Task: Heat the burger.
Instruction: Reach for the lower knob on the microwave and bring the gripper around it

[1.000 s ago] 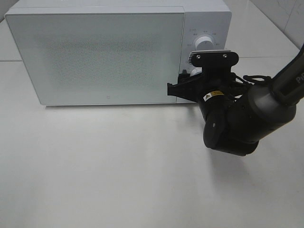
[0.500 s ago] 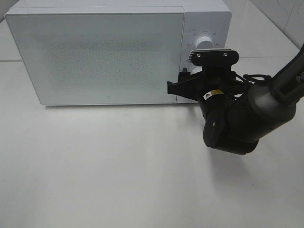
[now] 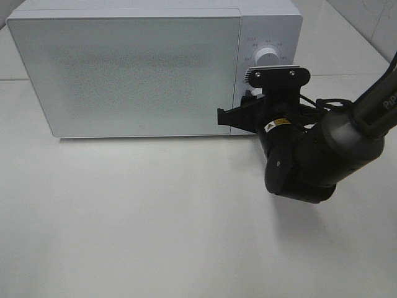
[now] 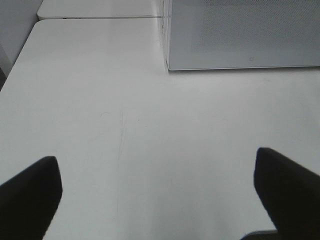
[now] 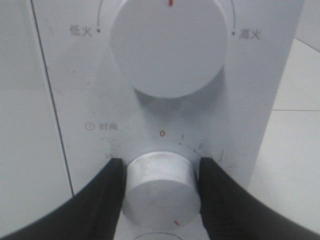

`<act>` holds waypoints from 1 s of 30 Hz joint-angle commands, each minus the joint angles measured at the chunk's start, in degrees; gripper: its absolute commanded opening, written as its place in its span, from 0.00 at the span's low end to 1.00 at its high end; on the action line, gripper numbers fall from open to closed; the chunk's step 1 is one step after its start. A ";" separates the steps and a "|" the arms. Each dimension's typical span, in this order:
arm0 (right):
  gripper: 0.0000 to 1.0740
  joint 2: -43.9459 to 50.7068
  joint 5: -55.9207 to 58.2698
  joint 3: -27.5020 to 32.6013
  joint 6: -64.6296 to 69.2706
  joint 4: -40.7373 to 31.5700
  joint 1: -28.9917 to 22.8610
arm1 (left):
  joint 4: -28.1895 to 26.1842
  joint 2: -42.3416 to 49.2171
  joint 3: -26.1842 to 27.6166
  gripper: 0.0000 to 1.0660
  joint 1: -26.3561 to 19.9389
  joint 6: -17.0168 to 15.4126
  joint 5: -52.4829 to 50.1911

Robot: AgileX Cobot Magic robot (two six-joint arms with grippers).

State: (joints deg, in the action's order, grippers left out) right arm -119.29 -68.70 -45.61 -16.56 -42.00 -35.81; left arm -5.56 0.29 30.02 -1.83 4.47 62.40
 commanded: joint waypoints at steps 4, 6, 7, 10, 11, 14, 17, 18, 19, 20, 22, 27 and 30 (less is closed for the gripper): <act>0.10 0.06 -0.97 -0.69 -0.23 0.23 0.40 | 0.11 0.92 -0.11 0.93 -0.11 -0.17 -0.97; 0.00 0.06 -0.92 -0.69 0.11 0.29 0.40 | 0.11 0.92 -0.11 0.93 -0.11 -0.17 -0.97; 0.00 0.06 -0.92 -0.69 0.11 0.29 0.40 | 0.11 0.92 -0.11 0.93 -0.11 -0.17 -0.97; 0.00 0.06 -0.92 -0.69 0.17 1.32 0.40 | 0.11 0.92 -0.11 0.93 -0.11 -0.17 -0.97; 0.00 0.06 -0.92 -0.69 0.29 1.49 0.40 | 0.11 0.92 -0.11 0.93 -0.11 -0.17 -0.97; 0.00 0.06 -0.92 -0.69 2.35 1.49 0.40 | 0.11 0.92 -0.11 0.93 -0.11 -0.17 -0.97; 0.00 0.06 -0.63 -0.69 9.11 1.95 0.40 | 0.11 0.92 -0.11 0.93 -0.11 -0.17 -0.97; 0.00 0.06 -0.63 -0.69 9.11 1.95 0.40 | 0.11 0.92 -0.11 0.93 -0.11 -0.17 -0.97; 0.00 0.06 -0.40 -0.69 11.23 2.46 0.40 | 0.11 0.92 -0.11 0.93 -0.11 -0.17 -0.97; 0.00 0.06 -0.40 -0.69 11.23 2.46 0.40 | 0.11 0.92 -0.11 0.93 -0.11 -0.17 -0.97; 0.00 0.06 0.80 -0.69 20.17 3.90 0.40 | 0.11 0.92 -0.11 0.93 -0.11 -0.17 -0.97; 0.00 0.06 3.44 -0.69 35.01 6.93 0.40 | 0.11 0.92 -0.11 0.93 -0.11 -0.17 -0.97; 0.00 0.06 4.35 -0.63 46.24 9.91 0.40 | 0.11 0.92 -0.11 0.93 -0.11 -0.17 -0.97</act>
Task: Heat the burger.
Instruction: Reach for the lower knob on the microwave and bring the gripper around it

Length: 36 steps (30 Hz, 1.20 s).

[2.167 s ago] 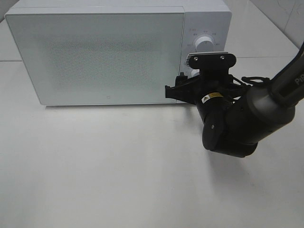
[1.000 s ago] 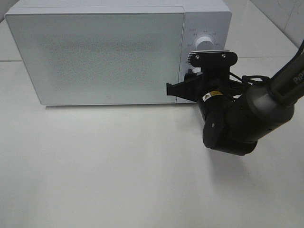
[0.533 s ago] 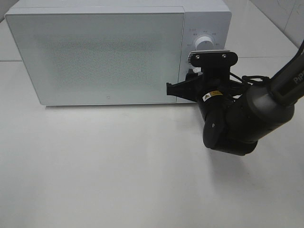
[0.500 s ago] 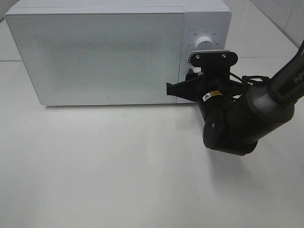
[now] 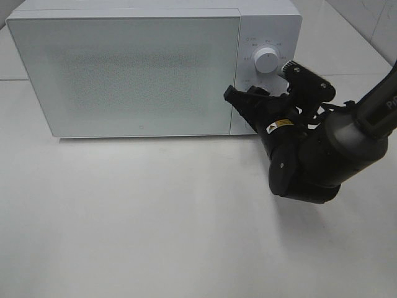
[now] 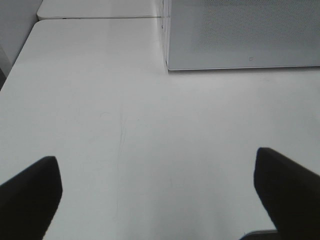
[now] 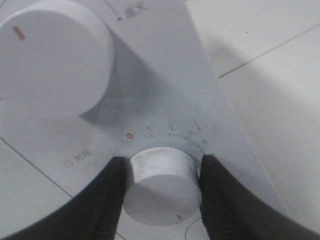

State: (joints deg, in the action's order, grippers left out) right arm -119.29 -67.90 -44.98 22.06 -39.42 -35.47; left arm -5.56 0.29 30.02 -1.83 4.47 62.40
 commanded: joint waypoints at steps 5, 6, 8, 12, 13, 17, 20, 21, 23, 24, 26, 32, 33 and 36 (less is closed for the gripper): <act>0.00 0.06 3.78 -1.26 22.12 12.43 0.06 | 0.11 0.92 -0.11 0.93 -0.11 -0.17 -0.97; 0.00 0.06 3.78 -1.26 22.12 12.43 0.06 | 0.11 0.92 -0.11 0.93 -0.11 -0.17 -0.97; 0.00 0.06 3.55 -1.26 32.54 14.61 0.06 | 0.11 0.92 -0.11 0.93 -0.11 -0.17 -0.97; 0.00 0.06 2.81 -1.26 41.48 15.64 0.06 | 0.11 0.92 -0.11 0.93 -0.11 -0.17 -0.97; 0.00 0.06 2.46 -1.26 44.29 15.99 0.06 | 0.11 0.92 -0.11 0.93 -0.11 -0.17 -0.97; 0.00 0.06 0.86 -1.26 52.48 17.13 0.06 | 0.11 0.92 -0.11 0.93 -0.11 -0.17 -0.97; 0.00 0.06 -0.06 -1.26 59.01 17.82 0.06 | 0.11 0.92 -0.11 0.93 -0.11 -0.17 -0.97; 0.00 0.06 -0.06 -1.26 61.19 18.16 0.06 | 0.11 0.92 -0.11 0.93 -0.11 -0.17 -0.97; 0.00 0.06 -0.29 -1.26 66.18 18.74 0.06 | 0.11 0.92 -0.11 0.93 -0.11 -0.17 -0.97; 0.00 0.06 -1.03 -1.26 69.10 19.54 0.06 | 0.11 0.92 -0.11 0.93 -0.11 -0.17 -0.97; 0.00 0.06 -1.66 -1.26 69.79 19.60 0.06 | 0.11 0.92 -0.11 0.93 -0.11 -0.17 -0.97; 0.00 0.06 -5.61 -1.26 74.60 19.65 0.06 | 0.11 0.92 -0.11 0.93 -0.11 -0.17 -0.97; 0.00 0.06 -5.61 -1.26 74.60 19.65 0.06 | 0.11 0.92 -0.11 0.93 -0.11 -0.17 -0.97; 0.00 0.06 -5.73 -1.26 74.66 19.65 0.06 | 0.11 0.92 -0.11 0.93 -0.11 -0.17 -0.97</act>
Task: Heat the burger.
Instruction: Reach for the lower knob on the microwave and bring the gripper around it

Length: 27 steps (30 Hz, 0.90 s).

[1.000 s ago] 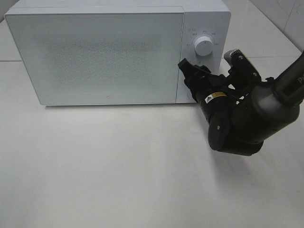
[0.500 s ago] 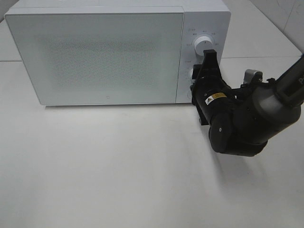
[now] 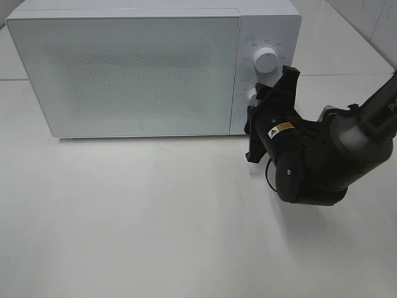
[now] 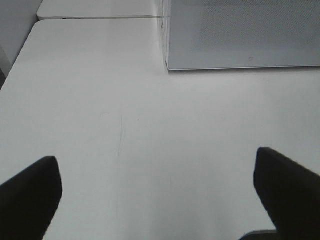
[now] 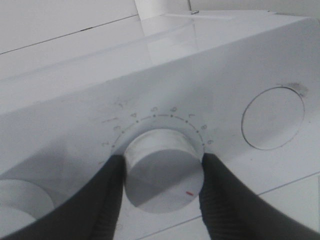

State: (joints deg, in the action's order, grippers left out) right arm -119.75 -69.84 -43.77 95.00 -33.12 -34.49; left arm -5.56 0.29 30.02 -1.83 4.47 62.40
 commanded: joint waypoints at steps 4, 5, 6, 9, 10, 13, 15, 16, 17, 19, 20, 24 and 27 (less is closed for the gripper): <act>0.01 0.52 -4.30 -2.46 2.01 13.35 -0.92 | 0.11 0.92 -0.11 0.93 -0.11 -0.17 -0.97; 0.01 0.52 -4.30 -2.46 2.01 13.35 -0.92 | 0.11 0.92 -0.11 0.93 -0.11 -0.17 -0.97; 0.01 0.52 -4.30 -2.46 2.29 13.35 -0.92 | 0.11 0.92 -0.11 0.93 -0.11 -0.17 -0.97; 0.01 0.52 -4.30 -2.46 2.23 13.35 -0.92 | 0.11 0.92 -0.11 0.93 -0.11 -0.17 -0.97; 0.01 0.52 -4.30 -2.46 2.23 13.35 -0.92 | 0.11 0.92 -0.11 0.93 -0.11 -0.17 -0.97; 0.01 0.52 -4.30 -2.46 2.18 13.35 -0.92 | 0.11 0.92 -0.11 0.93 -0.11 -0.17 -0.97; 0.03 0.52 -4.13 -2.46 2.01 13.24 -0.92 | 0.11 0.92 -0.11 0.93 -0.11 -0.17 -0.97; 0.03 0.52 -4.13 -2.46 2.01 13.24 -0.92 | 0.11 0.92 -0.11 0.93 -0.11 -0.17 -0.97; 0.04 0.52 -4.07 -2.46 1.78 13.18 -0.92 | 0.11 0.92 -0.11 0.93 -0.11 -0.17 -0.97; 0.04 0.52 -3.95 -2.46 1.66 13.12 -0.92 | 0.11 0.92 -0.11 0.93 -0.11 -0.17 -0.97; 0.06 0.52 -3.90 -2.46 1.66 12.61 -0.92 | 0.11 0.92 -0.11 0.93 -0.11 -0.17 -0.97; 0.13 0.52 -3.95 -2.46 0.80 10.83 -0.92 | 0.11 0.92 -0.11 0.93 -0.11 -0.17 -0.97; 0.17 0.52 -4.07 -2.46 -0.06 9.63 -0.92 | 0.11 0.92 -0.11 0.93 -0.11 -0.17 -0.97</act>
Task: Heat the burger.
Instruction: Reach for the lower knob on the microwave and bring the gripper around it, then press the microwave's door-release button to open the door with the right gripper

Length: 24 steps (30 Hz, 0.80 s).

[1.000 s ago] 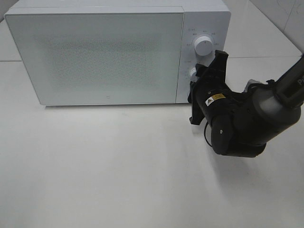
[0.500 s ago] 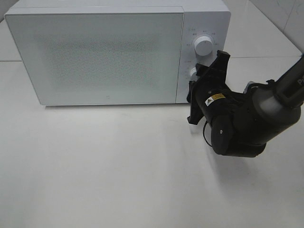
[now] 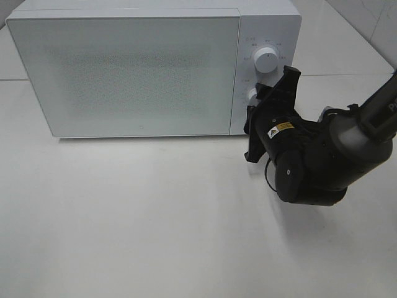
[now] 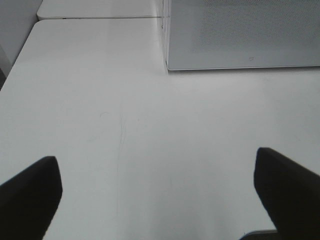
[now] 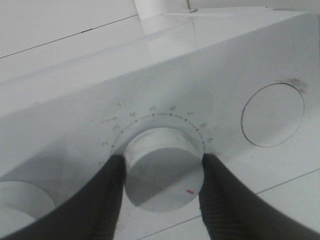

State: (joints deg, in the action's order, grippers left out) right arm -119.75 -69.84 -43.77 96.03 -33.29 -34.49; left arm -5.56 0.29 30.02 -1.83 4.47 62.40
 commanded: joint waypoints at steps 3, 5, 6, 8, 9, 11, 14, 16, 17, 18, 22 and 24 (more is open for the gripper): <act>0.22 0.52 -4.07 -2.46 -2.29 8.02 -0.92 | 0.11 0.92 -0.11 0.93 -0.11 -0.17 -0.97; 0.30 0.52 -4.35 -2.23 -4.70 5.10 -0.92 | 0.11 0.92 -0.11 0.93 -0.11 -0.17 -0.97; 0.30 0.52 -4.35 -2.23 -4.70 5.10 -0.92 | 0.11 0.92 -0.11 0.93 -0.11 -0.17 -0.97; 0.32 0.52 -4.53 -2.01 -5.16 4.18 -0.92 | 0.11 0.92 -0.11 0.93 -0.11 -0.17 -0.97; 0.36 0.52 -5.10 -1.32 -6.07 2.58 -0.92 | 0.11 0.92 -0.11 0.93 -0.11 -0.17 -0.97; 0.38 0.52 -5.56 -0.97 -6.65 1.83 -0.97 | 0.11 0.92 -0.11 0.93 -0.11 -0.17 -0.97; 0.47 0.57 -6.25 0.29 -7.68 0.74 -1.03 | 0.11 0.92 -0.11 0.93 -0.11 -0.17 -0.97; 0.52 1.09 -6.25 0.74 -7.96 0.86 -1.09 | 0.11 0.92 -0.11 0.93 -0.11 -0.17 -0.97; 0.54 1.43 -6.19 1.09 -8.37 1.03 -1.09 | 0.11 0.92 -0.11 0.93 -0.11 -0.17 -0.97; 0.54 1.43 -6.19 1.09 -8.37 1.03 -1.09 | 0.11 0.92 -0.11 0.93 -0.11 -0.17 -0.97; 0.61 3.90 -5.67 3.55 -12.55 1.55 -1.09 | 0.11 0.92 -0.11 0.93 -0.11 -0.17 -0.97; 0.61 4.93 -5.10 4.93 -13.46 2.75 -1.09 | 0.11 0.92 -0.11 0.93 -0.11 -0.17 -0.97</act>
State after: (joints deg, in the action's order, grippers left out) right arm -115.74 -69.84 -39.02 84.05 -31.63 -35.41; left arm -5.56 0.29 30.02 -1.83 4.47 62.40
